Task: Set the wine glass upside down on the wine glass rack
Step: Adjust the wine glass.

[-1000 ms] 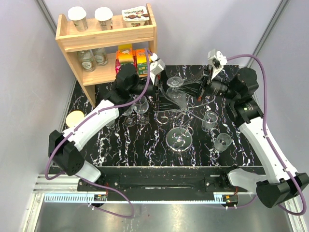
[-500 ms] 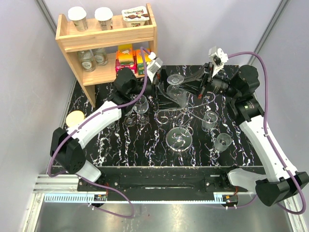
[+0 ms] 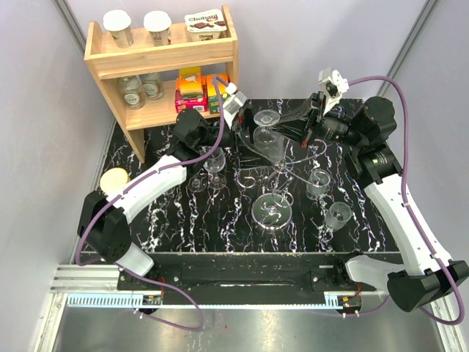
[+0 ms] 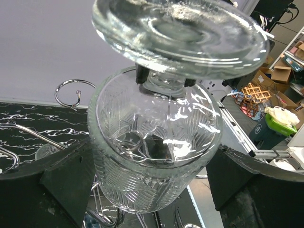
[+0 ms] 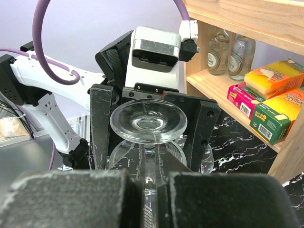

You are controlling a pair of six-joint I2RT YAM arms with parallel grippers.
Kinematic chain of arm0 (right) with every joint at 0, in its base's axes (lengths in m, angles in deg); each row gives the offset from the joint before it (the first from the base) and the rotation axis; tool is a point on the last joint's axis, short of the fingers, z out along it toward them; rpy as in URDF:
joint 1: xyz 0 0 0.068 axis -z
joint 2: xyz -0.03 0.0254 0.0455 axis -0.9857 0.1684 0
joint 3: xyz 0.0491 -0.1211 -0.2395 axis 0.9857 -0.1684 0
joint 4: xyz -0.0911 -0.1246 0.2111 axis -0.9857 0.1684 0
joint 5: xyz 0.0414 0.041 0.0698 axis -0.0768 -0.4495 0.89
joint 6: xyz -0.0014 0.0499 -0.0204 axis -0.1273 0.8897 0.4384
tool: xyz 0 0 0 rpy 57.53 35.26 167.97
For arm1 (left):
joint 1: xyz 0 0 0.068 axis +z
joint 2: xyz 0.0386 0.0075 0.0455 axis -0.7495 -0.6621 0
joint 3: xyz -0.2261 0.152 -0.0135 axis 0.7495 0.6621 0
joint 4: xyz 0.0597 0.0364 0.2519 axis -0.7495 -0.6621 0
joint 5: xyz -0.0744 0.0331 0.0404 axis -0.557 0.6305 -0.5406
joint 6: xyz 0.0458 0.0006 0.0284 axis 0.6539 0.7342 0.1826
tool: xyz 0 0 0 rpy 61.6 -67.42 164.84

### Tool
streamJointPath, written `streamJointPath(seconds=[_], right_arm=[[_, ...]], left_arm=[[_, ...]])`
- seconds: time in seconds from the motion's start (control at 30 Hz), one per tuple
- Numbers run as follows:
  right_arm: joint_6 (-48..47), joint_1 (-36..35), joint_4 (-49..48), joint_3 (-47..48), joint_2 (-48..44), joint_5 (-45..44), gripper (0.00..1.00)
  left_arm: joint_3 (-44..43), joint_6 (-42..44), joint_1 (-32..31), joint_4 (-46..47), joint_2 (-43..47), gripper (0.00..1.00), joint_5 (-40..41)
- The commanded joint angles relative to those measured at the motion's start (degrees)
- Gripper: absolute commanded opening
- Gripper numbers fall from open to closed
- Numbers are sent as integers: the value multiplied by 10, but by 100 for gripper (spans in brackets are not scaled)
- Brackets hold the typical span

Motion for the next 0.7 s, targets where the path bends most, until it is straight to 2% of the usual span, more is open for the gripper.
streamJointPath(seconds=[0.0,0.07,0.33,0.43,0.67], right_arm=[[7,6,-33,28,-9,6,0],[8,7,-33,28,-11,7,0],[9,8,-35,26,-11,8,0],[9,8,-37,22,-11,8,0],[10,9,-41,17,-13,9,0]], left_arm=[[-4,-6,-3,46,-2,88,-9],[-9,-9,-3,47,-3,82,-10],[-6,-33,-5,80,-10,73,-13],[-9,-49,-5,97,-14,66,-16],[-10,-66,-6,117,-18,41,-21]])
